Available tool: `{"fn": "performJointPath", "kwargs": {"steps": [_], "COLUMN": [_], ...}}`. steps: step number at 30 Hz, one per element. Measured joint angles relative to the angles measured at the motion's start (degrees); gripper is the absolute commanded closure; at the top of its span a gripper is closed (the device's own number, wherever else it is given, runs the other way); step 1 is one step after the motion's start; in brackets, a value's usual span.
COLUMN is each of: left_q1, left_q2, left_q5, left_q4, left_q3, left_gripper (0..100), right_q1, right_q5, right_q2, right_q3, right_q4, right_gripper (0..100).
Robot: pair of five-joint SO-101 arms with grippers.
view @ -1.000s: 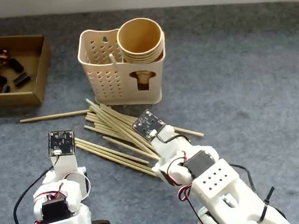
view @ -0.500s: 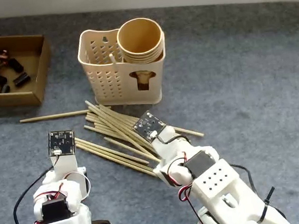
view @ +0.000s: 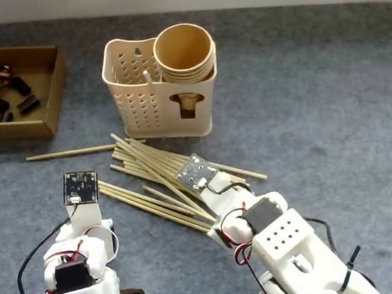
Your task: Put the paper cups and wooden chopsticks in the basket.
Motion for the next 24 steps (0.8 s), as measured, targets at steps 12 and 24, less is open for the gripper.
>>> {"fn": "performJointPath", "kwargs": {"steps": [12, 24], "left_q1": [0.00, 0.00], "left_q2": [0.00, 0.00], "left_q5": [0.00, 0.00], "left_q4": [0.00, 0.00], "left_q3": [0.00, 0.00], "left_gripper": [100, 100], "right_q1": [0.44, 0.44], "right_q5": [0.18, 0.26], "right_q2": [0.00, 0.00], "right_q3": [0.00, -0.26], "right_q4": [0.00, 0.00], "right_gripper": [84.6, 83.5]}}
